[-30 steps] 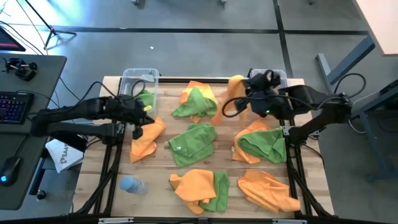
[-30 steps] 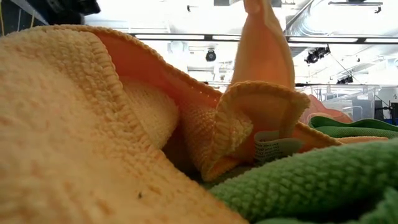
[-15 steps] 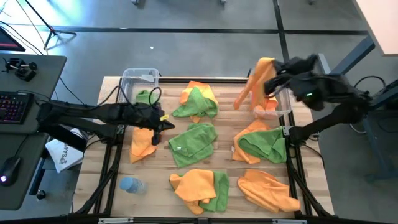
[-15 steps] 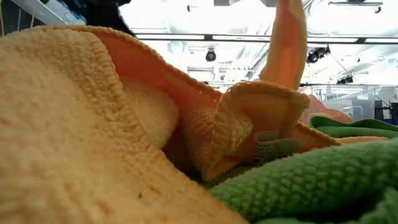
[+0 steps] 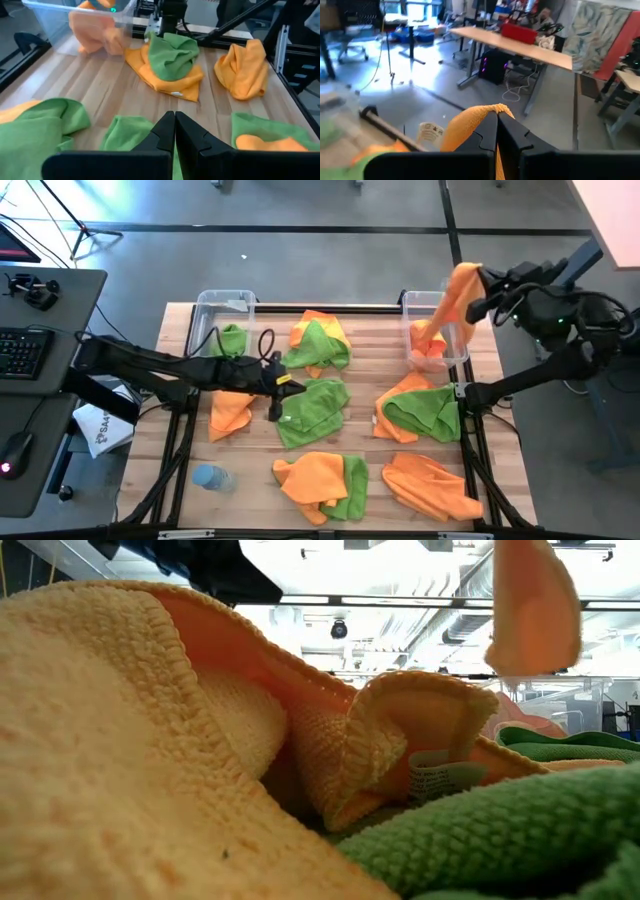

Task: Sort microfiber towel by color & place in baskets
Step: Put the orange microfiber towel into the right transparent bin

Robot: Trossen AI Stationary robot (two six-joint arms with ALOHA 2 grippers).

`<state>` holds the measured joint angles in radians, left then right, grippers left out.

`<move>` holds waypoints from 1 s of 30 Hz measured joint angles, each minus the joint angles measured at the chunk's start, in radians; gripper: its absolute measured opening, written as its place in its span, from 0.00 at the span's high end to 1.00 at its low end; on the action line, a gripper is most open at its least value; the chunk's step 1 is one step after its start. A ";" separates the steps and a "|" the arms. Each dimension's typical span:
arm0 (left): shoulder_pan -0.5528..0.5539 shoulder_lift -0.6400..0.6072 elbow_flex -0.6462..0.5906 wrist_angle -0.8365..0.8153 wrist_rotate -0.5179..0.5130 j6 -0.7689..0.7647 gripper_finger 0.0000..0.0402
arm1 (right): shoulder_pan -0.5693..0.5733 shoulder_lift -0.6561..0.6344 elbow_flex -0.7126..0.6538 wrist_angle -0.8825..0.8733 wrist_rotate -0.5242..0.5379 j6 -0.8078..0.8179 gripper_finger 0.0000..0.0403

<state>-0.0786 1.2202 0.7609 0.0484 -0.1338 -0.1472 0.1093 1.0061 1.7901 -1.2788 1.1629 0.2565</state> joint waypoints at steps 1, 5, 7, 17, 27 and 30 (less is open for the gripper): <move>-0.003 0.010 0.000 0.018 -0.011 -0.014 1.00 | 0.000 0.001 0.000 -0.037 -0.004 0.014 1.00; -0.018 0.050 0.038 0.032 -0.047 -0.050 1.00 | 0.000 0.001 -0.032 -0.186 0.019 0.143 1.00; -0.027 0.070 0.066 0.026 -0.054 -0.031 1.00 | 0.000 -0.010 -0.069 -0.245 0.019 0.215 1.00; -0.033 0.146 0.173 0.020 -0.053 0.078 1.00 | -0.008 -0.101 -0.440 -0.279 -0.047 0.414 1.00; -0.036 0.145 0.181 0.024 -0.052 0.046 1.00 | -0.184 -0.157 -0.702 -0.166 -0.406 0.337 1.00; -0.037 0.145 0.181 0.024 -0.052 0.044 1.00 | -0.286 -0.155 -0.716 -0.074 -0.497 0.180 1.00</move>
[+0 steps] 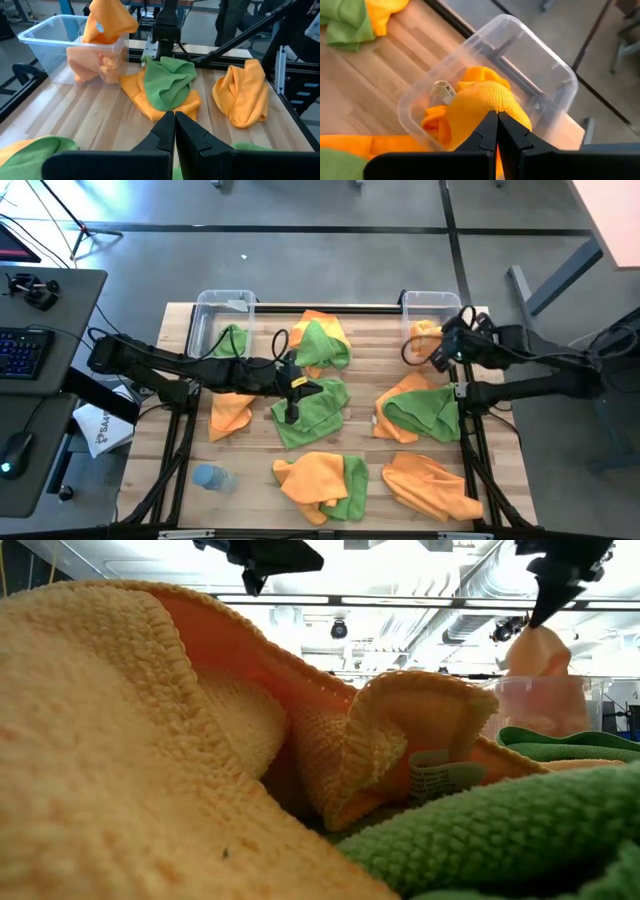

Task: Sort microfiber towel by color & place in baskets
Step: Put the orange microfiber towel into the right transparent bin

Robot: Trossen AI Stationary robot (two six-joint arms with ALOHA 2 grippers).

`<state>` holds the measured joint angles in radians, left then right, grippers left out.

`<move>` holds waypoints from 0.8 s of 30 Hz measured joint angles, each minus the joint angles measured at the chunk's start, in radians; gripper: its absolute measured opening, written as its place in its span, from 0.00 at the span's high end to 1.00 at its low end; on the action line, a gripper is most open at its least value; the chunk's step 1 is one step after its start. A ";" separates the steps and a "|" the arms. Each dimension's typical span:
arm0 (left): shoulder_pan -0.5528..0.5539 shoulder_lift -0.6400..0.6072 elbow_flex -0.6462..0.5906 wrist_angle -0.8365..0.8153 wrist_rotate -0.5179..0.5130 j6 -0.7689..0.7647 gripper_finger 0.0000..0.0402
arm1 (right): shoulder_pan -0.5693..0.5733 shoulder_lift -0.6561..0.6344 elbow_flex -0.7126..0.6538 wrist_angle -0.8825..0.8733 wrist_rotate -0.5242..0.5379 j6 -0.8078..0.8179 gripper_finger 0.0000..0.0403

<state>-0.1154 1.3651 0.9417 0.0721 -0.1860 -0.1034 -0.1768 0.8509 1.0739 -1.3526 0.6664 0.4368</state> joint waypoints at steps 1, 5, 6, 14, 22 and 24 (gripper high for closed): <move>-0.001 0.000 0.000 0.000 0.000 0.000 1.00 | -0.038 0.000 -0.003 0.034 -0.025 -0.055 1.00; -0.005 0.000 0.000 0.000 0.000 -0.028 1.00 | -0.217 0.001 -0.009 0.113 -0.123 -0.248 1.00; -0.007 0.000 0.000 0.000 0.000 -0.036 1.00 | -0.266 0.005 -0.009 0.126 -0.149 -0.290 1.00; -0.032 0.000 0.000 -0.001 -0.010 -0.043 1.00 | -0.596 0.084 -0.009 0.227 -0.390 -0.583 1.00; -0.043 0.000 -0.001 -0.026 -0.054 -0.043 1.00 | -0.736 0.249 -0.009 0.255 -0.480 -0.690 1.00; -0.042 0.000 -0.001 -0.056 -0.059 -0.043 1.00 | -0.755 0.287 -0.009 0.253 -0.481 -0.702 1.00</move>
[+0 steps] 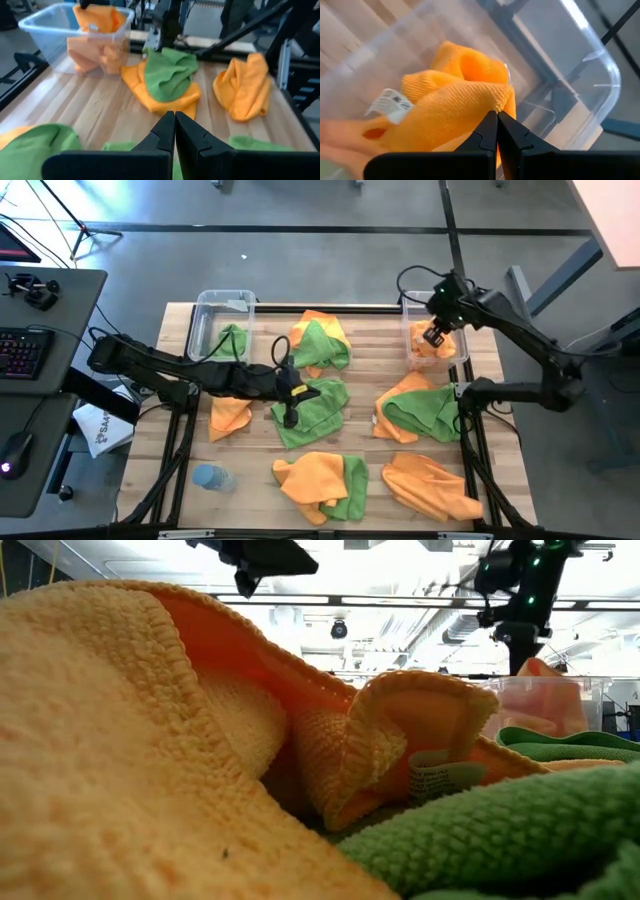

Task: Sort microfiber towel by color & place in baskets
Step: Put the orange microfiber towel into the right transparent bin

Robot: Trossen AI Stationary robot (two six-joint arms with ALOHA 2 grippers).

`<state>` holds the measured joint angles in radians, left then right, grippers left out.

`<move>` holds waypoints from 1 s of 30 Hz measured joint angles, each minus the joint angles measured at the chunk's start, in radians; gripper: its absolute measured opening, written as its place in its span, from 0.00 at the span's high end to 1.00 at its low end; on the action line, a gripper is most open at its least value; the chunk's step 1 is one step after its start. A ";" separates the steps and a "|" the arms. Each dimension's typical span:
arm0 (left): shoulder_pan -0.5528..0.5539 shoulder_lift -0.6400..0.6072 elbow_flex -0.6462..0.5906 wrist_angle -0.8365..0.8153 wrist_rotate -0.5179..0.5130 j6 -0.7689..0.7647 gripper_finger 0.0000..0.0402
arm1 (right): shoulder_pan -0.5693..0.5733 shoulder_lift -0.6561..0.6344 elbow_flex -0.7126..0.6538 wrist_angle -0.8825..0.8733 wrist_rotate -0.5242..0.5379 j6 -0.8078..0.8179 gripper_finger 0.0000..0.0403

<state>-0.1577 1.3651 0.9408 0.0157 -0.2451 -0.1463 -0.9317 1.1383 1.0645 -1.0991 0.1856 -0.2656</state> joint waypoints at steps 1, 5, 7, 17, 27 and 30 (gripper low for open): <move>0.000 0.000 0.000 -0.015 -0.002 0.000 1.00 | -0.008 0.017 0.000 0.000 0.000 -0.004 1.00; 0.006 0.000 -0.001 -0.061 -0.005 0.009 1.00 | -0.036 0.082 0.000 0.023 -0.008 -0.008 1.00; 0.013 0.000 -0.001 -0.077 -0.005 0.034 1.00 | -0.048 0.112 0.000 0.035 -0.041 -0.028 1.00; 0.092 0.000 -0.001 -0.083 -0.031 0.131 1.00 | -0.058 0.235 0.000 0.025 -0.082 -0.161 1.00; 0.146 0.000 -0.001 -0.124 0.034 0.151 1.00 | -0.057 0.260 0.000 0.017 -0.046 -0.076 0.94; 0.152 0.000 -0.001 -0.127 0.048 0.151 1.00 | -0.057 0.221 0.000 0.018 -0.009 -0.075 0.88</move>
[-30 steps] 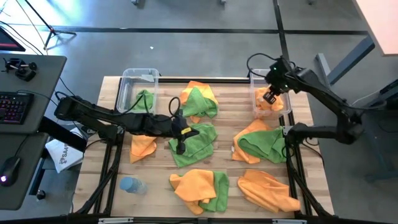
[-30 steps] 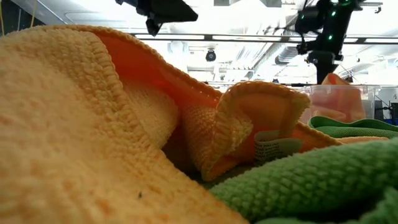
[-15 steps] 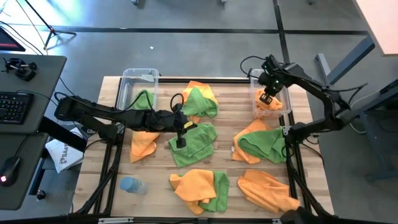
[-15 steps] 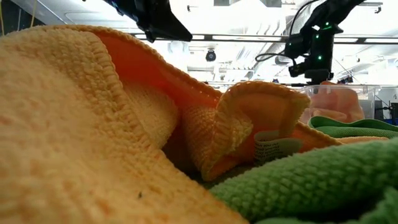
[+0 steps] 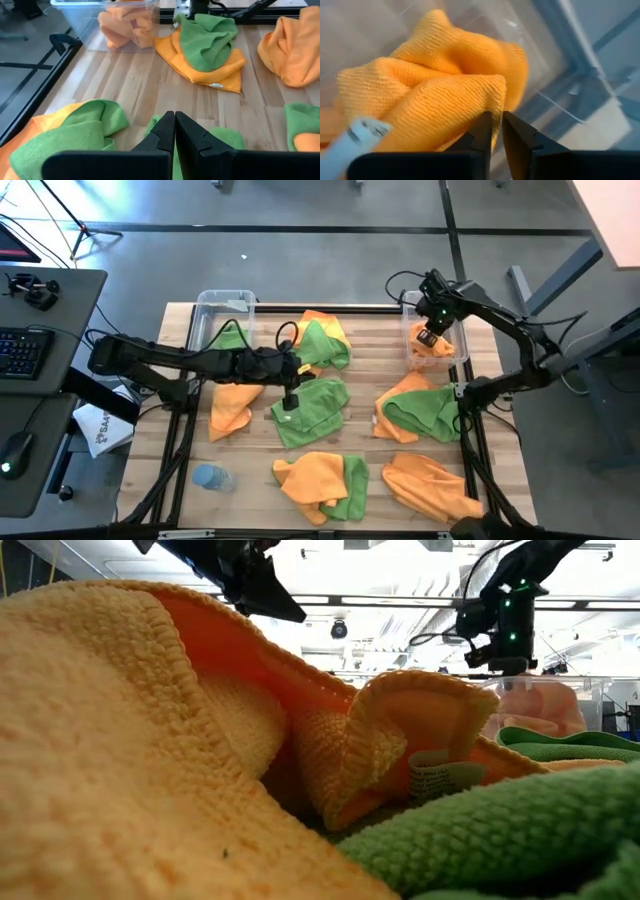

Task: Sort microfiber towel by color & place in baskets
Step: Put the orange microfiber towel into the right transparent bin, then put the green microfiber towel into the left transparent bin

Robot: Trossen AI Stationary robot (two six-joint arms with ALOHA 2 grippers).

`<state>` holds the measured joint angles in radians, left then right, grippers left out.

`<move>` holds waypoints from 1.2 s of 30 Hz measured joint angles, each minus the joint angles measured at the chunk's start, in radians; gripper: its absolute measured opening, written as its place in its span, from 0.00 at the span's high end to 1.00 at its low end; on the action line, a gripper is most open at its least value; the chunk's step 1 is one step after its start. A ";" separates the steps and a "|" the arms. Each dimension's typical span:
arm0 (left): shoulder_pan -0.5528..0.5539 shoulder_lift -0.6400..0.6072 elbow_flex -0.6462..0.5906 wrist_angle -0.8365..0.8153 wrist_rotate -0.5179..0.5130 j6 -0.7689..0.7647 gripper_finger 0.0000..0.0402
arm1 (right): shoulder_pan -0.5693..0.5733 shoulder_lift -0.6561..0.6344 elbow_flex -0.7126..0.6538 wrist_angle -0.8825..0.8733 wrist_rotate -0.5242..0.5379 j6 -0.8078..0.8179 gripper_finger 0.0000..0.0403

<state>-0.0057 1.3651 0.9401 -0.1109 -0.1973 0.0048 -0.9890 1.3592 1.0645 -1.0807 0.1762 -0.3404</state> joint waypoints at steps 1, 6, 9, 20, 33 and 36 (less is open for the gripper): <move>0.002 0.000 0.000 0.000 0.004 0.000 1.00 | 0.000 -0.016 0.000 0.000 0.017 0.002 0.85; 0.015 0.000 0.000 0.001 0.004 0.000 1.00 | 0.000 -0.110 0.000 -0.002 0.017 0.023 0.74; 0.019 0.000 0.000 0.002 0.004 -0.002 1.00 | 0.001 -0.168 0.000 -0.003 -0.030 0.043 0.69; 0.019 0.000 0.000 0.003 0.004 -0.054 1.00 | 0.019 -0.379 0.000 -0.032 -0.254 0.189 0.68; 0.019 0.000 0.000 0.020 0.003 -0.107 1.00 | 0.348 -0.602 0.000 0.030 -0.236 0.426 0.96; 0.019 0.000 0.000 0.028 0.001 -0.107 0.97 | 0.440 -0.597 0.000 0.061 -0.196 0.467 0.99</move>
<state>0.0135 1.3651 0.9401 -0.0830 -0.1962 -0.1021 -0.5486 0.7622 1.0649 -1.0192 -0.0197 0.1265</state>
